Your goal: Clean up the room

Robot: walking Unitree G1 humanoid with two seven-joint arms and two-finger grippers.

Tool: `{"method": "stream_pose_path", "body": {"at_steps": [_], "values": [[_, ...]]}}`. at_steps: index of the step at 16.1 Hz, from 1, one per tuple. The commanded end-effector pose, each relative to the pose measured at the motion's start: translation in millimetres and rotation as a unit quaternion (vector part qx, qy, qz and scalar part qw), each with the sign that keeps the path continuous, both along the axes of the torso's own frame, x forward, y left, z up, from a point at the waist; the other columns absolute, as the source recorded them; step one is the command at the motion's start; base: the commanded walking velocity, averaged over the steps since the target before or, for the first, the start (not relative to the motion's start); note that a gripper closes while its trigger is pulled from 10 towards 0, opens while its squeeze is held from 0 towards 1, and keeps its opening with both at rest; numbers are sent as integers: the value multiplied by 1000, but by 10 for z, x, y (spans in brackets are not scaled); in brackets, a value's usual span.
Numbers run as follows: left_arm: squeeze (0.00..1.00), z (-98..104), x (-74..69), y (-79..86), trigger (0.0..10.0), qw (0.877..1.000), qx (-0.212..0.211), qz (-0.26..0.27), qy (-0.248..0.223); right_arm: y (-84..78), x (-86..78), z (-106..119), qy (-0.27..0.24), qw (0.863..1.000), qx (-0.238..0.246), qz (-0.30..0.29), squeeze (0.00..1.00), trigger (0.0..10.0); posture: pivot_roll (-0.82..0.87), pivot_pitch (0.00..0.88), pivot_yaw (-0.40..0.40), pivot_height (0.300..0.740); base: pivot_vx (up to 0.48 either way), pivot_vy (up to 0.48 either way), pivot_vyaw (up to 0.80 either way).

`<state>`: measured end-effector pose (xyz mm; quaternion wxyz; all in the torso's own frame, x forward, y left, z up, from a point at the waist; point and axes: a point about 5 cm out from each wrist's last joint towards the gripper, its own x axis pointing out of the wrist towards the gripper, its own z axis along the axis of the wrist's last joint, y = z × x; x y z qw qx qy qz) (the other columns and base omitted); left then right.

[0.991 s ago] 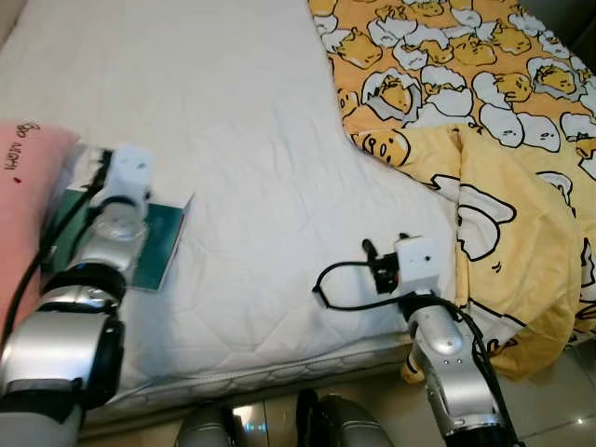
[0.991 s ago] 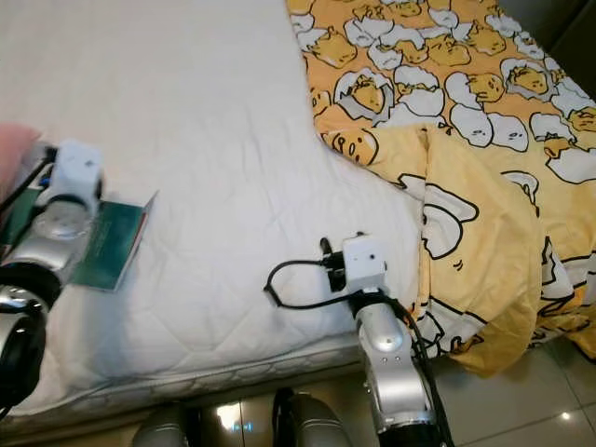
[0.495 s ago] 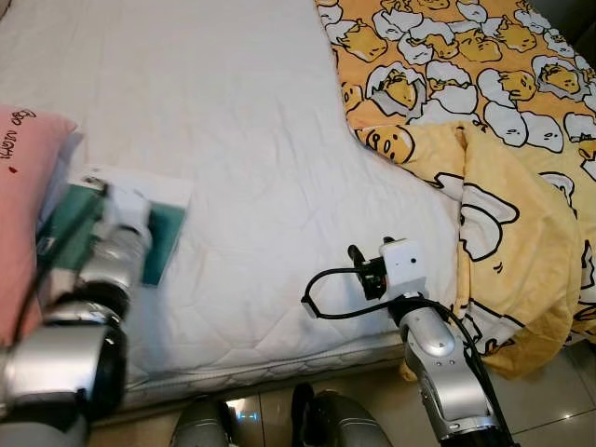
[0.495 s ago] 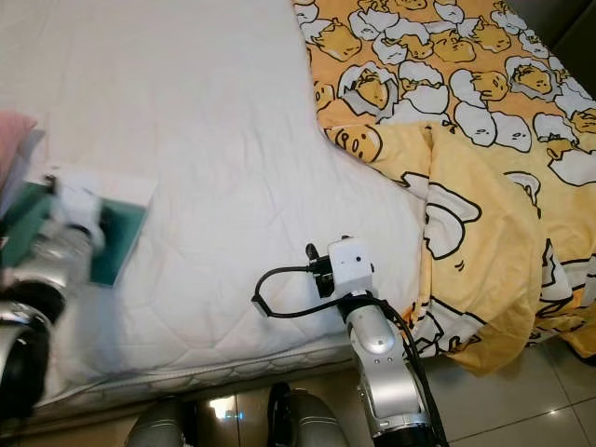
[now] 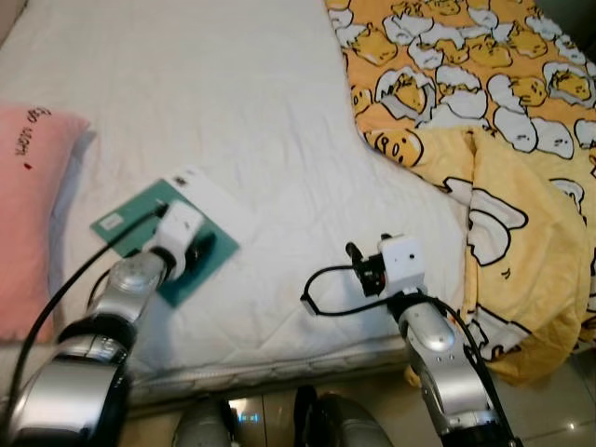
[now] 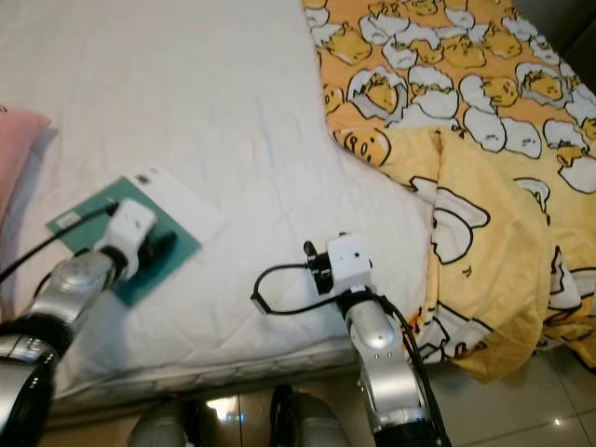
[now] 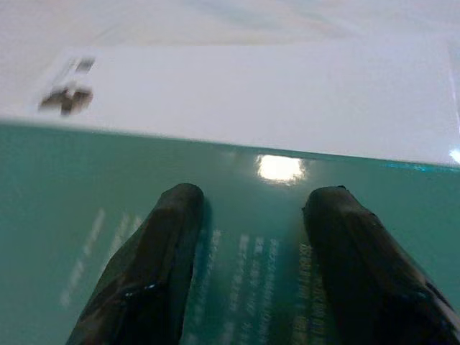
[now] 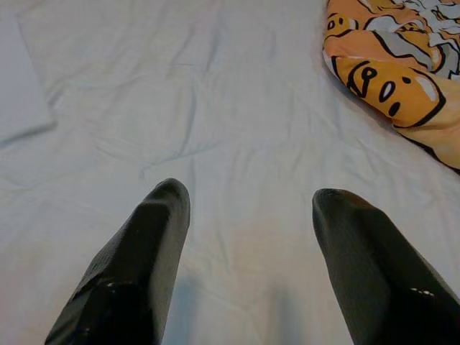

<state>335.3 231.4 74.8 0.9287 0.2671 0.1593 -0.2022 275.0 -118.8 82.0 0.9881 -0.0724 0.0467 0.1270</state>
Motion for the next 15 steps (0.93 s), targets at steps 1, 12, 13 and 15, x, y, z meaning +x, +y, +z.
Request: {"method": "stream_pose_path", "body": {"at_steps": [1,12,13,15], "values": [[0,-194,-179,76,10000,995,66,-53,57,-66,-36,-52,14,1000,-2,-6,0,10000,-126,251,-137,740,0,0,0],[0,709,-4,245,10000,984,-115,86,-104,35,115,-12,9,1000,17,16,0,10000,-57,201,-153,740,0,0,0],[0,612,-38,104,10000,982,-142,91,-88,40,120,-17,9,1000,18,18,0,10000,-52,198,-154,740,0,0,0],[0,169,-52,82,10000,968,-128,211,-37,60,132,-52,13,999,18,23,0,10000,-40,188,-156,740,0,0,0]]}}
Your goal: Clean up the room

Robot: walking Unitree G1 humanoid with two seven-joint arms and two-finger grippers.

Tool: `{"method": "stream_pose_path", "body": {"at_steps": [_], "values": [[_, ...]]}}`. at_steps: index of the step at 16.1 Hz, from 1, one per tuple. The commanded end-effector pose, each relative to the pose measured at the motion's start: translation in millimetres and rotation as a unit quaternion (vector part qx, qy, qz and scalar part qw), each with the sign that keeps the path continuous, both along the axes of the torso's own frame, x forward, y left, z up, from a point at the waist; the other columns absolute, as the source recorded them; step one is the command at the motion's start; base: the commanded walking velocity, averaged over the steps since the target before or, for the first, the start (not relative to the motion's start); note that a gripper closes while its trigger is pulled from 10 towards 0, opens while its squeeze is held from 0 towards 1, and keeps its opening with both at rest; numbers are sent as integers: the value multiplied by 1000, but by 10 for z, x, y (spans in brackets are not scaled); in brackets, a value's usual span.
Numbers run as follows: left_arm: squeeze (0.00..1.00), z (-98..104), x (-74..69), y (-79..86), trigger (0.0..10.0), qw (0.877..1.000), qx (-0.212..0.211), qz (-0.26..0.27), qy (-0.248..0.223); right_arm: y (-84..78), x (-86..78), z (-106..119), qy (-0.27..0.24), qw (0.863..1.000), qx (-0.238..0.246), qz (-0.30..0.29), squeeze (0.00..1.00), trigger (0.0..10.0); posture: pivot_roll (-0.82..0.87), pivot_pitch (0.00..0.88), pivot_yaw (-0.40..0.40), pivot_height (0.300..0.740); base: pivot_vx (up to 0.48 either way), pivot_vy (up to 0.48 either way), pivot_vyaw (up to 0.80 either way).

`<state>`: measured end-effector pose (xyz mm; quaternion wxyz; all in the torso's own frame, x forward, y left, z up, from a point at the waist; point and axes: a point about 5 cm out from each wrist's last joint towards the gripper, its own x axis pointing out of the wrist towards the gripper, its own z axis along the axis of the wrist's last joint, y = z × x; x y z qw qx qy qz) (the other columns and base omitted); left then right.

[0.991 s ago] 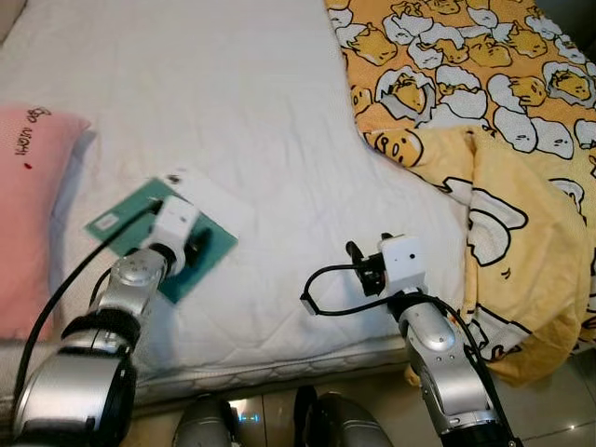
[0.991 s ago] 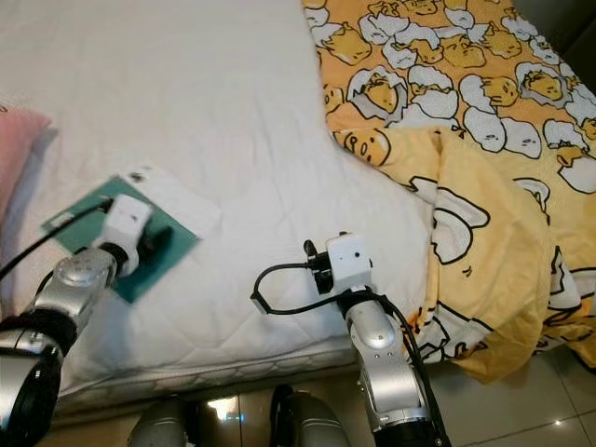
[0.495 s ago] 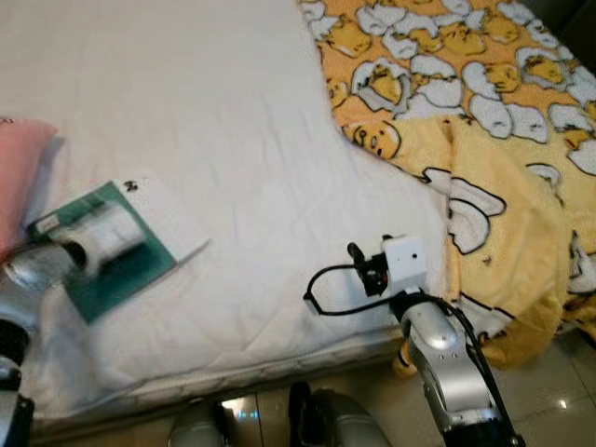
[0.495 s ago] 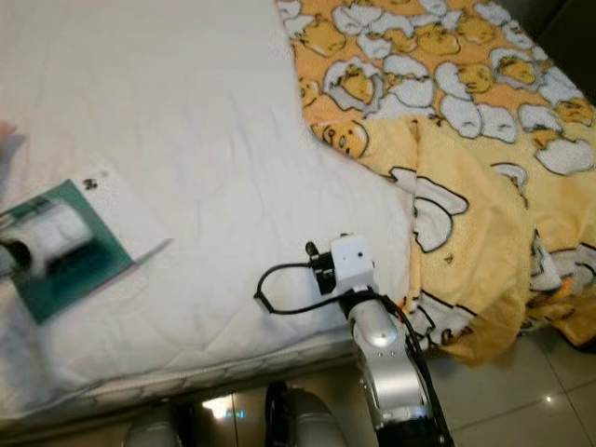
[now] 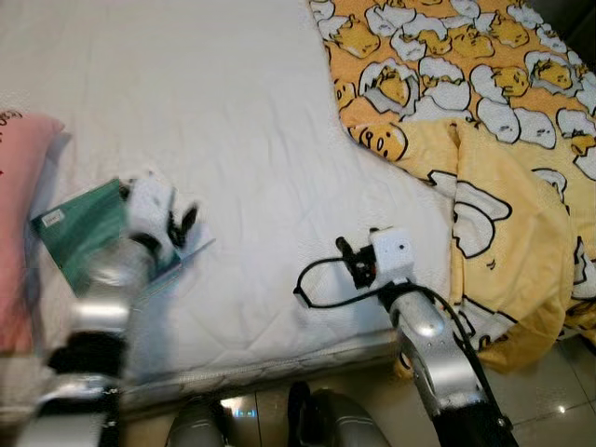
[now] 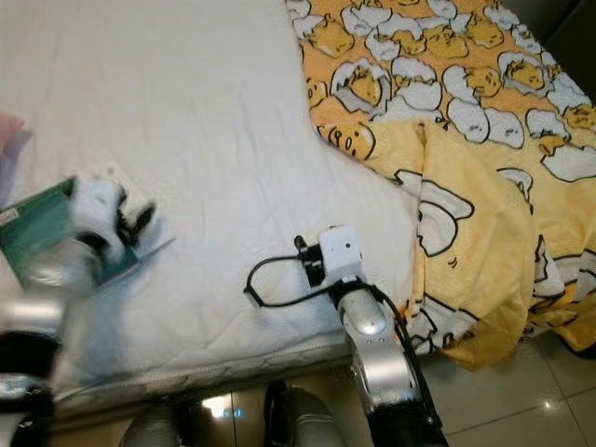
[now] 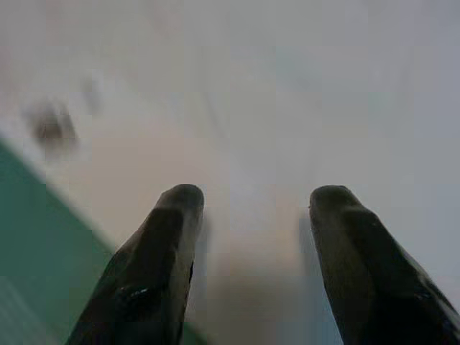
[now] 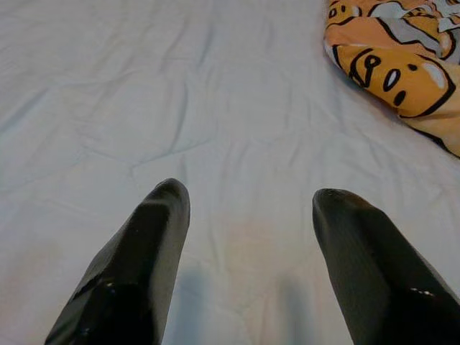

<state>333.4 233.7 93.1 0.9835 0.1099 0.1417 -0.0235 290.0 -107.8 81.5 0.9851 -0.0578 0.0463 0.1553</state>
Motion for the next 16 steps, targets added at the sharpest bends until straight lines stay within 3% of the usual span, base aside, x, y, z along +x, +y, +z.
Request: {"method": "stream_pose_path", "body": {"at_steps": [1,2,4,6,7,8,10,11,12,13,14,15,16], "values": [[0,-122,-22,91,10000,999,20,42,19,-37,-8,-50,9,1000,2,-2,0,10000,-38,179,-160,740,0,0,0],[0,-163,-20,112,10000,997,37,59,24,-21,6,-51,8,1000,1,2,0,10000,-40,172,-161,740,0,0,0],[0,-178,-2,44,10000,998,45,25,33,-8,25,-45,5,1000,-1,6,0,10000,-42,163,-161,740,0,0,0],[0,-113,-43,-100,10000,992,62,-97,43,-55,25,-56,3,1000,-4,1,0,10000,-49,152,-154,740,0,0,0],[0,-78,-117,-166,10000,984,46,-166,49,-70,13,-67,3,1000,-4,0,0,10000,-50,148,-151,740,0,0,0],[0,-67,-138,-181,10000,982,39,-180,50,-73,11,-70,3,1000,-4,-1,0,10000,-50,148,-151,740,0,0,0],[0,102,-472,-303,10000,946,2,-319,65,-101,-17,-100,6,1000,-6,-5,0,10000,-45,150,-146,740,0,0,0],[0,191,-615,-351,10000,931,-3,-359,65,-104,-29,-119,9,1000,-7,-4,0,10000,-38,153,-148,740,0,0,0],[0,226,-641,-360,10000,930,-4,-364,61,-103,-31,-125,10,1000,-7,-4,0,10000,-35,156,-148,740,0,0,0],[0,349,-563,-318,10000,946,-10,-322,34,-97,-29,-132,10,1000,-7,-3,0,10000,-29,160,-148,740,0,0,0],[0,521,-355,-193,10000,974,-17,-224,-15,-90,-18,-133,10,1000,-7,-2,0,10000,-21,162,-150,740,0,0,0],[0,645,-171,-19,10000,992,-43,-109,-49,-79,-5,-132,9,1000,-6,-1,0,10000,-15,162,-150,740,0,0,0],[0,690,-72,155,10000,997,-36,-12,-70,-49,14,-126,8,1000,-5,2,0,10000,-12,161,-152,740,0,0,0]]}}
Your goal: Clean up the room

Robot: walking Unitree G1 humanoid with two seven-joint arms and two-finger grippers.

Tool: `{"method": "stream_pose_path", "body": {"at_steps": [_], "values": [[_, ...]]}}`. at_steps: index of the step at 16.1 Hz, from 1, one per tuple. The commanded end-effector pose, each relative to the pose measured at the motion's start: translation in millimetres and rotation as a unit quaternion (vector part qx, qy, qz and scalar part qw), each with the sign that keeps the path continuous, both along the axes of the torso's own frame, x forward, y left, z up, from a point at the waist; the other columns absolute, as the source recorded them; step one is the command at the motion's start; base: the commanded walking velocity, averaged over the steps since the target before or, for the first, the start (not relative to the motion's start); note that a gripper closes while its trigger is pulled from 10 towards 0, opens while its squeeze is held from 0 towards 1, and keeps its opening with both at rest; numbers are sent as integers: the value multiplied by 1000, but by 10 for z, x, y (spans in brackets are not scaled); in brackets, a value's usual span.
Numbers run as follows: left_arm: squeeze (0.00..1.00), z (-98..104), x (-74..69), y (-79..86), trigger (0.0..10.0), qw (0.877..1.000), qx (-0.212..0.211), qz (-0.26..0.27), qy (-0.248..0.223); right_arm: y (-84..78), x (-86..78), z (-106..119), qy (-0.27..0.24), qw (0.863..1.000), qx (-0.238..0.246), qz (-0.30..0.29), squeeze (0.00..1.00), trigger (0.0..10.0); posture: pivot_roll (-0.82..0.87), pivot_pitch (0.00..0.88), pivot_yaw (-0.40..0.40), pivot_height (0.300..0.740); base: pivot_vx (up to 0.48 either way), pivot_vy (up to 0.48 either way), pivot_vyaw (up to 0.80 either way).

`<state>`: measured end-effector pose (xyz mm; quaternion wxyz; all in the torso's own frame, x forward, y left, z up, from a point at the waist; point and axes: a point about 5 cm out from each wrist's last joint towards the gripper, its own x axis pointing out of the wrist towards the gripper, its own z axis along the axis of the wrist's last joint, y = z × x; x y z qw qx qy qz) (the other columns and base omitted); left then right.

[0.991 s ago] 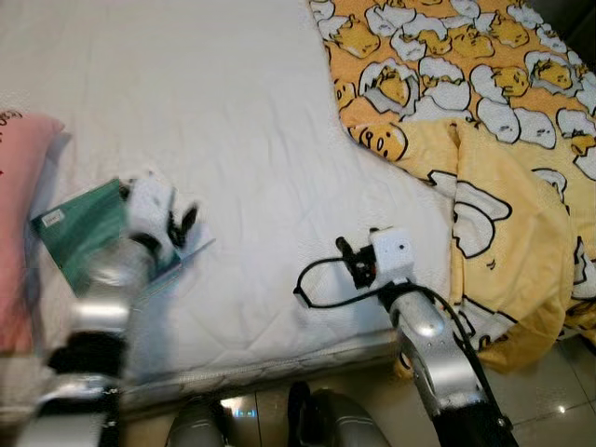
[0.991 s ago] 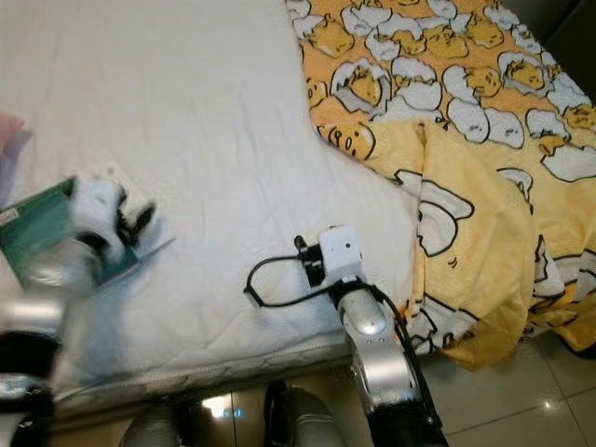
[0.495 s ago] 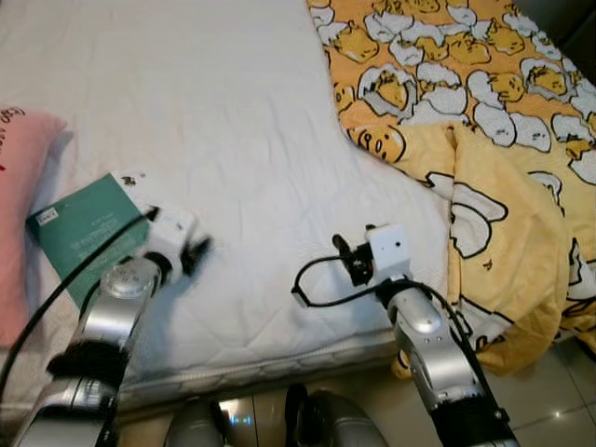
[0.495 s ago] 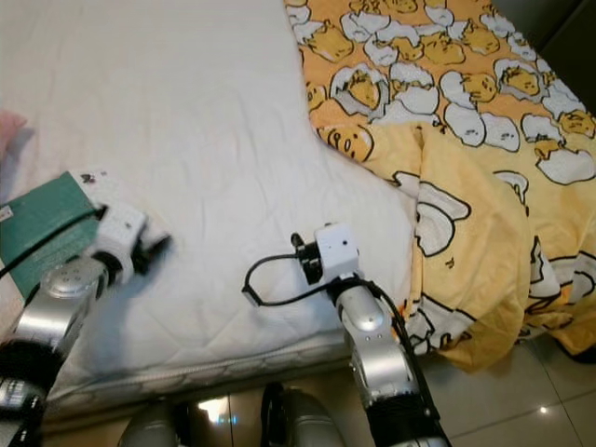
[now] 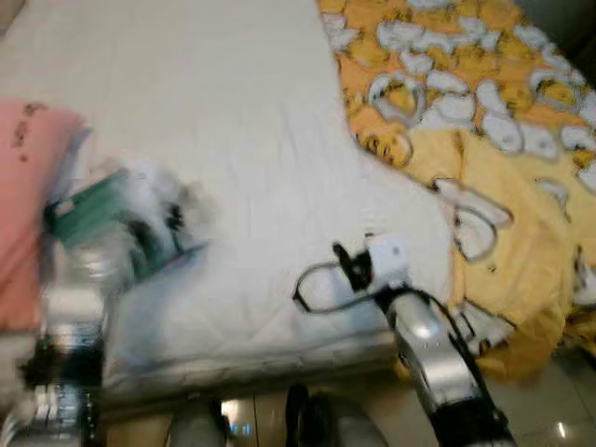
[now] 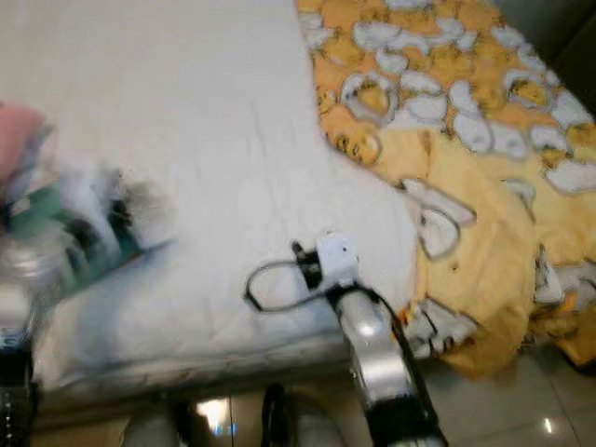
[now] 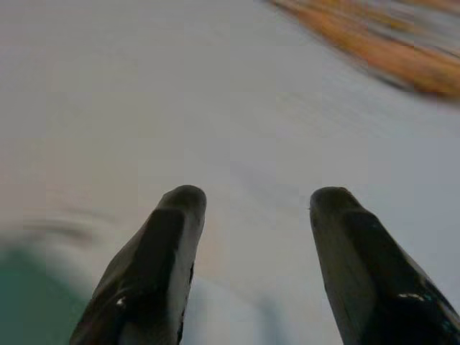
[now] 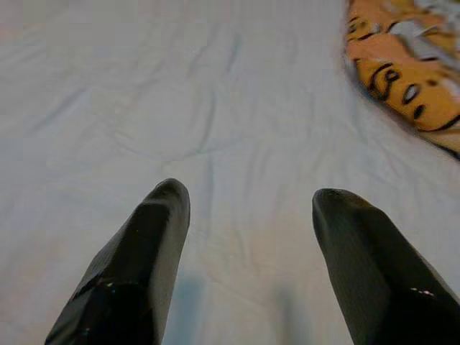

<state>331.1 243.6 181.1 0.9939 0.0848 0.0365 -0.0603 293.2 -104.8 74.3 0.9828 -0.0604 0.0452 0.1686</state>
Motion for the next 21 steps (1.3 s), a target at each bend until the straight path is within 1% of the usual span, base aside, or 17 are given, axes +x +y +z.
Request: {"method": "stream_pose_path", "body": {"at_steps": [1,2,4,5,6,8,11,12,13,14,15,16,17,18,19,20,21], "values": [[0,-306,-45,130,10000,995,30,82,57,-34,14,-38,6,1000,-1,-7,0,10000,-6,159,-154,740,0,0,0],[0,-431,-29,133,10000,991,33,106,75,-2,44,-22,3,1000,2,-4,0,10000,-5,158,-152,740,0,0,0],[0,-673,-9,64,10000,986,32,127,103,39,111,36,-9,1000,5,2,0,10000,-15,151,-149,740,0,0,0],[0,-823,-16,40,10000,983,22,137,121,32,131,56,-11,1000,6,2,0,10000,-15,151,-149,740,0,0,0],[0,-887,-22,31,10000,981,26,140,131,25,139,61,-12,1000,6,2,0,10000,-19,151,-149,740,0,0,0],[0,-1072,-49,134,10000,971,47,184,148,-4,141,44,-12,1000,2,-1,0,10000,-30,153,-150,740,0,-234,0],[0,-1238,-78,130,10000,963,86,173,187,-16,127,20,-10,1000,-1,1,0,10000,-36,158,-158,740,0,-465,0],[0,-1305,-70,32,10000,965,96,130,204,-13,114,4,-8,1000,-3,4,0,10000,-46,157,-158,740,0,-465,0],[0,-1304,-46,-47,10000,970,100,91,204,-13,105,2,-8,1000,-4,5,0,10000,-51,156,-156,740,0,-469,0],[0,-1267,-23,-133,10000,974,102,38,197,-26,102,8,-9,1000,-4,4,0,10000,-51,156,-156,740,0,-472,0],[0,-1253,-33,-223,10000,975,102,-28,194,-40,95,-1,-8,1000,-4,2,0,10000,-54,156,-154,740,0,-472,0],[0,-1231,-77,-251,10000,973,103,-74,195,-46,79,-19,-6,1000,-5,1,0,10000,-54,155,-154,740,0,-472,0],[0,-1176,-102,-224,10000,973,103,-97,183,-41,62,-31,-4,1000,-4,3,0,10000,-50,157,-153,740,0,-472,0],[0,-1091,-88,-73,10000,976,123,-72,165,-28,51,-44,-2,1000,-4,6,0,10000,-44,157,-154,740,0,-465,0],[0,-1055,-79,-10,10000,977,132,-59,158,-23,48,-49,-1,1000,-4,7,0,10000,-44,157,-154,740,0,-465,0],[0,-841,-4,213,10000,984,130,18,117,-1,49,-57,0,1000,-3,11,0,10000,-30,156,-157,740,0,0,0],[0,-700,32,288,10000,984,140,64,88,14,60,-48,0,1000,-2,13,0,10000,-25,157,-159,740,0,0,0]]}}
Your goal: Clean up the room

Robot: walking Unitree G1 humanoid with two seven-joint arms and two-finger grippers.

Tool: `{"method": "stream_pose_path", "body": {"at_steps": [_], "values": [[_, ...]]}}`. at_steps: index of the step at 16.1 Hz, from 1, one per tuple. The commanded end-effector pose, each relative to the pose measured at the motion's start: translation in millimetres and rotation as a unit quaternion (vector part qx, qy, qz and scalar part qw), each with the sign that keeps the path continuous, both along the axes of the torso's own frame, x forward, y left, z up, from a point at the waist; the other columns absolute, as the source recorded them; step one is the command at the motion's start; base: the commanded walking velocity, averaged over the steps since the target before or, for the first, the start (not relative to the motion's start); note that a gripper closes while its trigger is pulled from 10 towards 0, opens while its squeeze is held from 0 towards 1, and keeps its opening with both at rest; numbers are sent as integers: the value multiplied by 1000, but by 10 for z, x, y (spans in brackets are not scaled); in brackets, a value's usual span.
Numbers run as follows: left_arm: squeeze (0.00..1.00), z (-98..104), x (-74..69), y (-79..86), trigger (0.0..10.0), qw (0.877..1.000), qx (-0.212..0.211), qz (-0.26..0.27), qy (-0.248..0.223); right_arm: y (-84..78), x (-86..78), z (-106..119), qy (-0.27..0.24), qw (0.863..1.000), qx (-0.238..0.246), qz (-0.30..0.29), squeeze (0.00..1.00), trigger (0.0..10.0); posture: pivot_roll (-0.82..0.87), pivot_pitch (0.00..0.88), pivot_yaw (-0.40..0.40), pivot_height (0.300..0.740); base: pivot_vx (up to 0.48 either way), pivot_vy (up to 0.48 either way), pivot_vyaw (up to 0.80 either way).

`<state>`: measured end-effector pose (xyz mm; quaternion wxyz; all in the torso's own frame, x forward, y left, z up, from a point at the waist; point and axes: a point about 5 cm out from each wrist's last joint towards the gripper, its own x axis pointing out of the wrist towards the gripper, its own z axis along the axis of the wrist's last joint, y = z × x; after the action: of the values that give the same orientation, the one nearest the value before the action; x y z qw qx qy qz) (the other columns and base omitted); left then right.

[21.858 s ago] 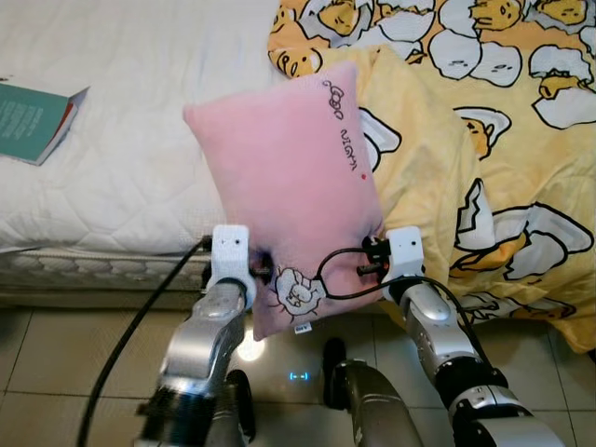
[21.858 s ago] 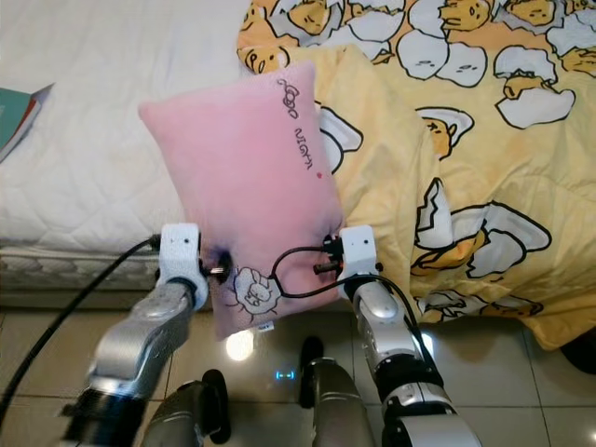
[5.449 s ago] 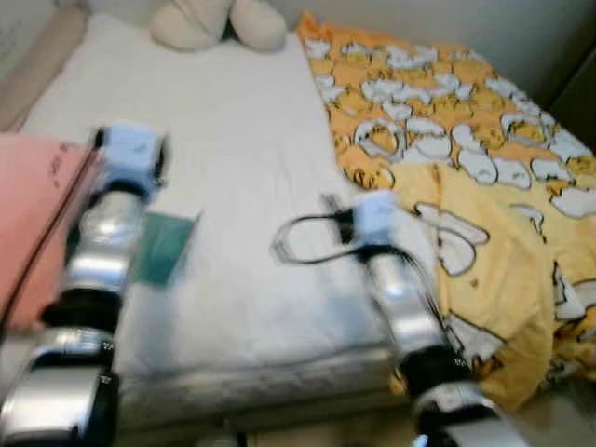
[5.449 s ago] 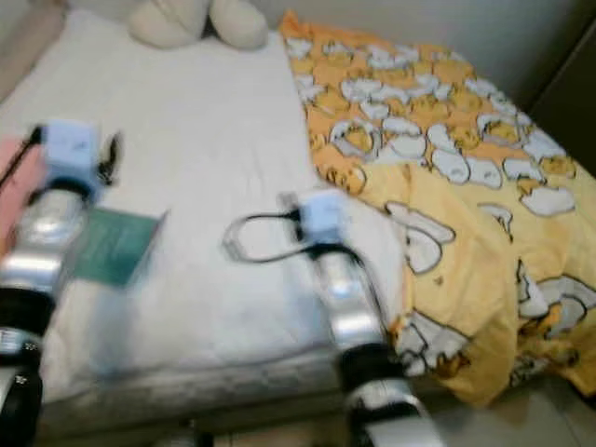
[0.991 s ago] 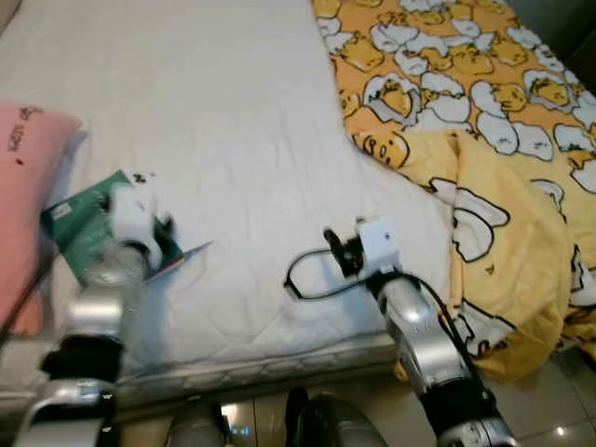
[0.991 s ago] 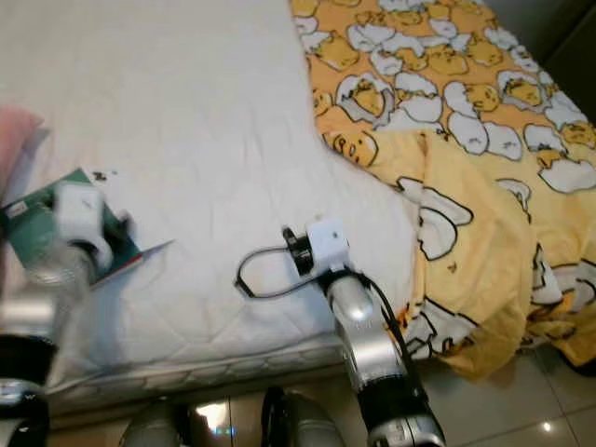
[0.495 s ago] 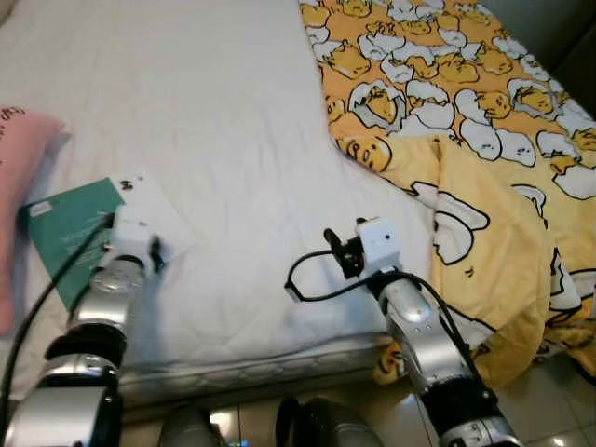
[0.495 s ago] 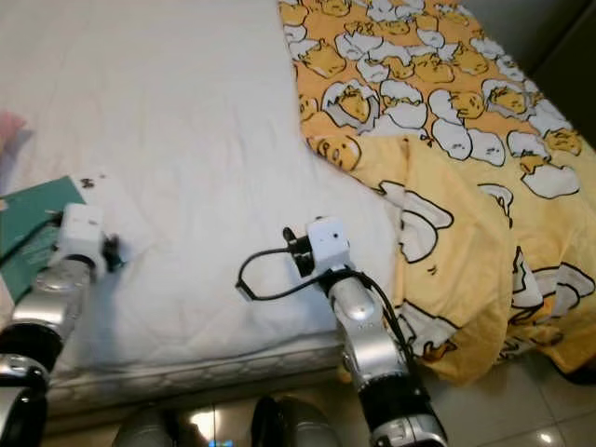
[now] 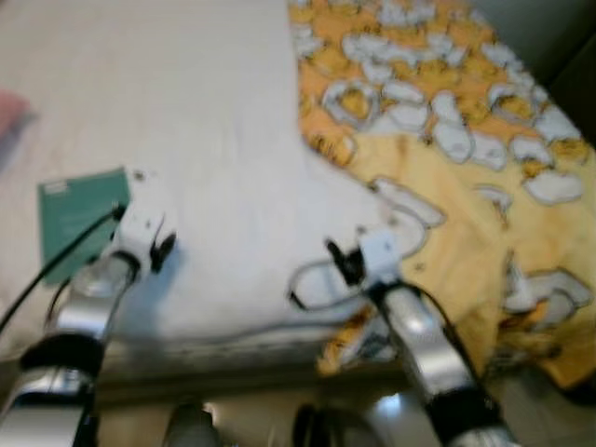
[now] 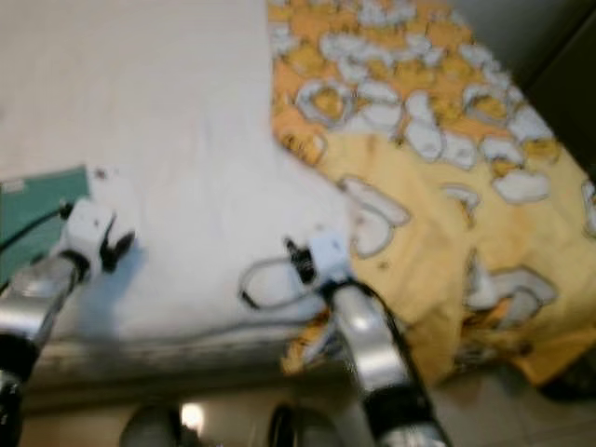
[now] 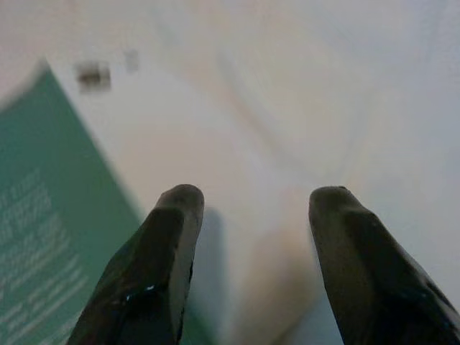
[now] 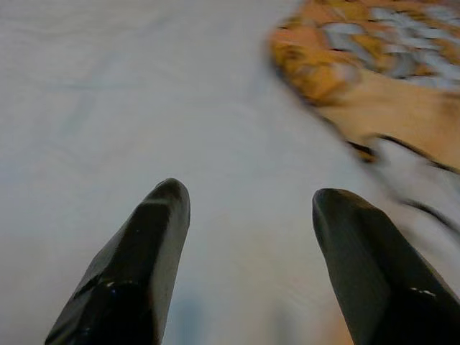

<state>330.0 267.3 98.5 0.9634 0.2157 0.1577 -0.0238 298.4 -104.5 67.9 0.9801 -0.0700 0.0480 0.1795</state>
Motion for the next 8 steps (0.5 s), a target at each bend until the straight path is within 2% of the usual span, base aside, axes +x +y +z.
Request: {"method": "stream_pose_path", "body": {"at_steps": [1,2,3,4,5,7,8], "values": [[0,172,53,62,10000,999,19,35,-36,16,14,20,-3,1000,9,3,0,10000,-23,158,-160,740,0,0,0],[0,202,56,51,10000,997,40,49,-41,19,20,25,-3,1000,9,3,0,10000,-19,160,-159,740,0,0,0],[0,167,51,-28,10000,996,57,66,-34,25,22,22,-3,1000,10,4,0,10000,-16,159,-161,740,0,0,0],[0,85,45,-151,10000,994,75,71,-23,40,19,16,-2,1000,11,6,0,10000,-13,159,-160,740,0,0,0],[0,-89,37,-253,10000,994,77,82,1,58,6,5,0,1000,12,8,0,10000,-14,157,-159,740,0,0,0],[0,-279,7,-213,10000,985,116,126,21,78,-11,-7,0,1000,11,13,0,10000,-20,150,-159,740,0,0,0],[0,-335,-10,-162,10000,982,110,152,31,78,-13,-3,0,1000,12,14,0,10000,-22,150,-159,740,0,0,0]]}}
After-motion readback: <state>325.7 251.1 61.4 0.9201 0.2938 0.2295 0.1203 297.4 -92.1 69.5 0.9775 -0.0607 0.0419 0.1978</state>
